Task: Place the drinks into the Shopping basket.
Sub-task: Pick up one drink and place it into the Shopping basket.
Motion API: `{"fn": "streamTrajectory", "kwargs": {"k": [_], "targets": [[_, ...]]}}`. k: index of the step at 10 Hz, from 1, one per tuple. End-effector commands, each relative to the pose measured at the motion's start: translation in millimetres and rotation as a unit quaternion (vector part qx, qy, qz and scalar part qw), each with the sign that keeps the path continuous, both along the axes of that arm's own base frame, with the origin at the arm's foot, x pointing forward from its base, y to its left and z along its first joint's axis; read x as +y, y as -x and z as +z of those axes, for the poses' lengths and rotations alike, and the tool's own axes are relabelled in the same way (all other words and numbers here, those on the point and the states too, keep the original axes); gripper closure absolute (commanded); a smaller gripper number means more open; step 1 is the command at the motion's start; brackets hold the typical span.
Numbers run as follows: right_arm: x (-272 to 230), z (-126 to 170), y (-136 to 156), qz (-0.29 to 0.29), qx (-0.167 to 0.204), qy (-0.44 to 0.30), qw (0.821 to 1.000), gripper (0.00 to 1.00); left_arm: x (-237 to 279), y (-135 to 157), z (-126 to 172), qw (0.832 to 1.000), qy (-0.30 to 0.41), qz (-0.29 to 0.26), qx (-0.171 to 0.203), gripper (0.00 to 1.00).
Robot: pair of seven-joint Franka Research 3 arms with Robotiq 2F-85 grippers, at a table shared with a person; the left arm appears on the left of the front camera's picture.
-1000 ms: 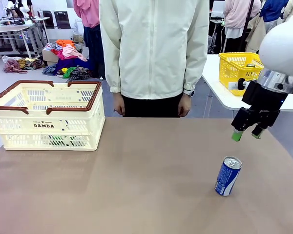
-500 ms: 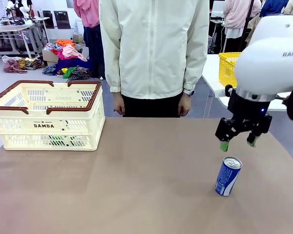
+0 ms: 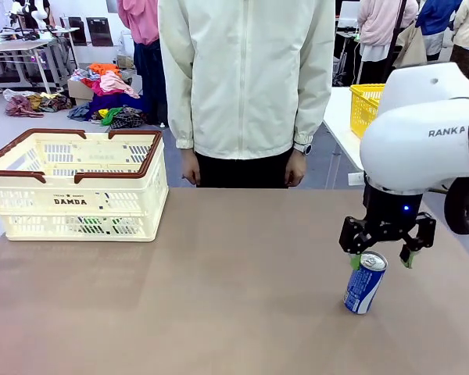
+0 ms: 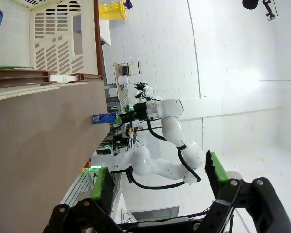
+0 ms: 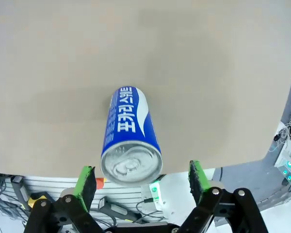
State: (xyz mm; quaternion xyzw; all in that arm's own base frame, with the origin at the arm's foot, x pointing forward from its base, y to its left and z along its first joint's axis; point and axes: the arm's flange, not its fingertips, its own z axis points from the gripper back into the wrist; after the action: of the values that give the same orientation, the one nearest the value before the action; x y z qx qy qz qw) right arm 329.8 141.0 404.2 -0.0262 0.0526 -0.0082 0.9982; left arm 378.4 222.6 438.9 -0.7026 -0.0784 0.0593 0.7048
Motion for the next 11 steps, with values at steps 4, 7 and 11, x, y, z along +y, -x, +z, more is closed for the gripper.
{"fn": "streamTrajectory", "kwargs": {"k": [4,7,11], "targets": [[7.5,-35.7,-11.1,-0.005,-0.005,-0.014,1.0,0.0,-2.0,2.0,4.2,1.0,0.009,0.006,0.002,0.0],[9.2,-40.2,-12.4,0.021,-0.005,-0.009,1.0,1.0,-2.0,2.0,4.2,1.0,0.009,0.006,0.002,0.0],[8.3,-38.8,-12.7,0.028,0.019,-0.019,0.999,1.0,-2.0,2.0,4.2,1.0,0.009,0.006,0.002,0.0]]}}
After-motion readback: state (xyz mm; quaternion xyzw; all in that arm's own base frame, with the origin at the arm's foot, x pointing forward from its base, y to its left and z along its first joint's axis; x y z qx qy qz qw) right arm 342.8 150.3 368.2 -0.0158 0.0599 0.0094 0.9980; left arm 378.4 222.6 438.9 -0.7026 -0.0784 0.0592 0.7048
